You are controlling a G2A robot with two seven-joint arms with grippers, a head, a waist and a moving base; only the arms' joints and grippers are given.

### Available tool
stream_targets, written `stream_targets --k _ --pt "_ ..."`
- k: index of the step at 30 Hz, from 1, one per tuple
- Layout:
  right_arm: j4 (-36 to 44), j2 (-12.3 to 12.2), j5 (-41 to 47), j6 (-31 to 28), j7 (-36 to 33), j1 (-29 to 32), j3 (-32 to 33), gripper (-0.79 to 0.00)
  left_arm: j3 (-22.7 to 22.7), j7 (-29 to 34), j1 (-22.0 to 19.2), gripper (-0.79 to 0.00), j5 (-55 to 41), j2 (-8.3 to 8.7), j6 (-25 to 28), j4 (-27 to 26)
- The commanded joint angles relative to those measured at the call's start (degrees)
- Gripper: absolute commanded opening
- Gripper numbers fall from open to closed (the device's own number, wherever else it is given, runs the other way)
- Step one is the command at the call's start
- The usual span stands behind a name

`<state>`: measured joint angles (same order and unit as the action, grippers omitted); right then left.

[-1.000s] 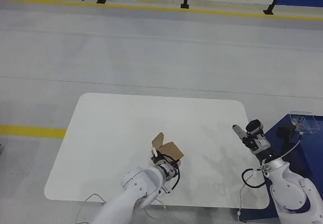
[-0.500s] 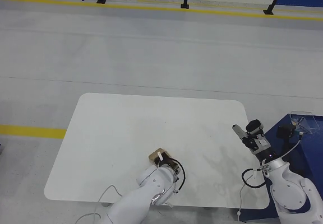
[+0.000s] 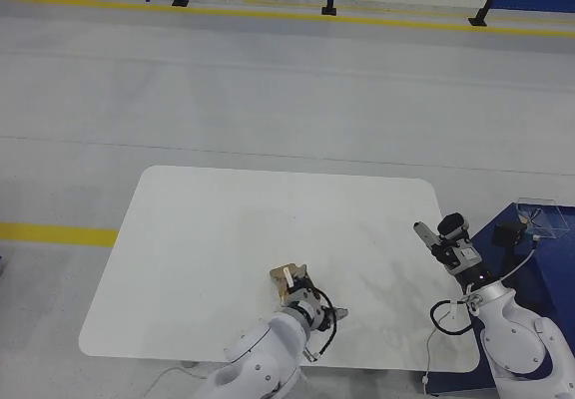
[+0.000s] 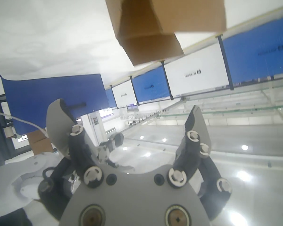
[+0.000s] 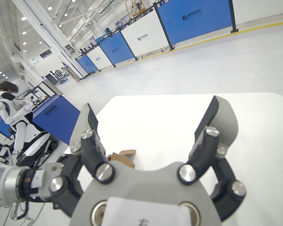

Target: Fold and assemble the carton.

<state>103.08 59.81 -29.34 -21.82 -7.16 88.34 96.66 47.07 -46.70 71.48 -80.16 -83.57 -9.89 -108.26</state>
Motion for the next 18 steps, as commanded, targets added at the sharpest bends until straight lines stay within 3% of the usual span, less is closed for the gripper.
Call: stream_targets --k 1,5,18 --pt "0.0 0.0 0.0 0.0 0.0 0.0 0.0 0.000 3.4 7.4 3.3 0.000 3.5 1.16 -2.6 -4.7" --pt "0.0 0.0 0.0 0.0 0.0 0.0 0.0 0.000 8.3 20.2 8.0 0.000 6.6 2.86 -7.4 -7.0" --pt "0.0 0.0 0.0 0.0 0.0 0.0 0.0 0.000 8.3 20.2 8.0 0.000 6.6 2.86 -7.4 -7.0"
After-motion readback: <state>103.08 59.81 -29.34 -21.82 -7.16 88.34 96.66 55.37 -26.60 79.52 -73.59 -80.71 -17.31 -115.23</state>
